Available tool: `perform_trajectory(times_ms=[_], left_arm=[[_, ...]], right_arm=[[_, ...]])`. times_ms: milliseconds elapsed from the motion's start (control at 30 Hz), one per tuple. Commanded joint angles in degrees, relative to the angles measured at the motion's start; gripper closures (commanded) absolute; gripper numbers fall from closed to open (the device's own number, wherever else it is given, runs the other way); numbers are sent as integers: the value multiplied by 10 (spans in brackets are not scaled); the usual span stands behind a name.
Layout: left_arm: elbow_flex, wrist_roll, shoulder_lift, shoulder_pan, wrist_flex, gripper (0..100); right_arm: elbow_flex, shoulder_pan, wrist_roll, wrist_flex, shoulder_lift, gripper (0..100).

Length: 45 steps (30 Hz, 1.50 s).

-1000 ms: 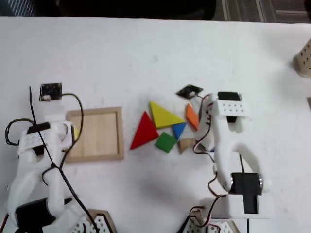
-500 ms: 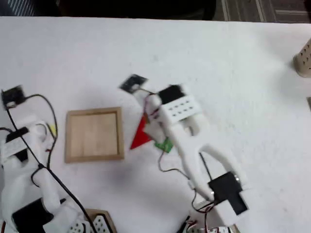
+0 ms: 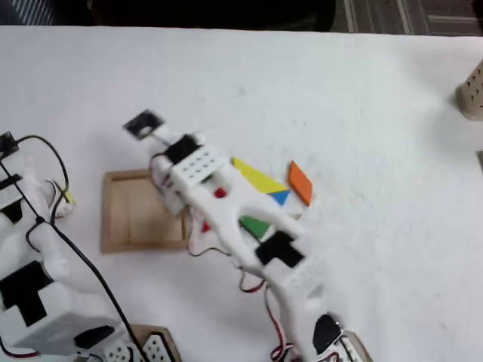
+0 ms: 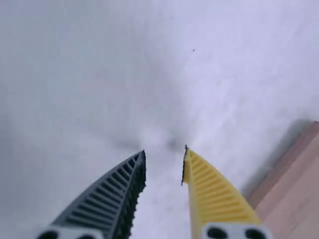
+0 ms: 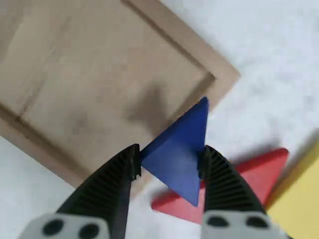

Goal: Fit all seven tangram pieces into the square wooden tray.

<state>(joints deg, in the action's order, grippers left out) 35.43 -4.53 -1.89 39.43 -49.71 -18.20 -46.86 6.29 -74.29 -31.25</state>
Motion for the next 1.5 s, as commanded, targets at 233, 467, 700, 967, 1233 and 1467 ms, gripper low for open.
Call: perform_trajectory(times_ms=[233, 467, 700, 967, 1233, 1467], left_arm=[[-33, -7, -1, 11, -6, 849], [-33, -7, 0, 10, -6, 849], [-33, -7, 2, -12, -15, 874], [20, -3, 82, -80, -18, 941], [149, -4, 344, -193, -14, 939], [160, -7, 374, -320, -15, 939]], right_arm=[[-242, -53, -7, -59, -150, 820], [-423, -24, -4, -250, -118, 835], [-205, 49, 38, -245, 55, 905], [52, 126, 0, -146, 203, 901], [166, 160, -11, -106, 269, 899], [233, 110, -6, -108, 298, 856]])
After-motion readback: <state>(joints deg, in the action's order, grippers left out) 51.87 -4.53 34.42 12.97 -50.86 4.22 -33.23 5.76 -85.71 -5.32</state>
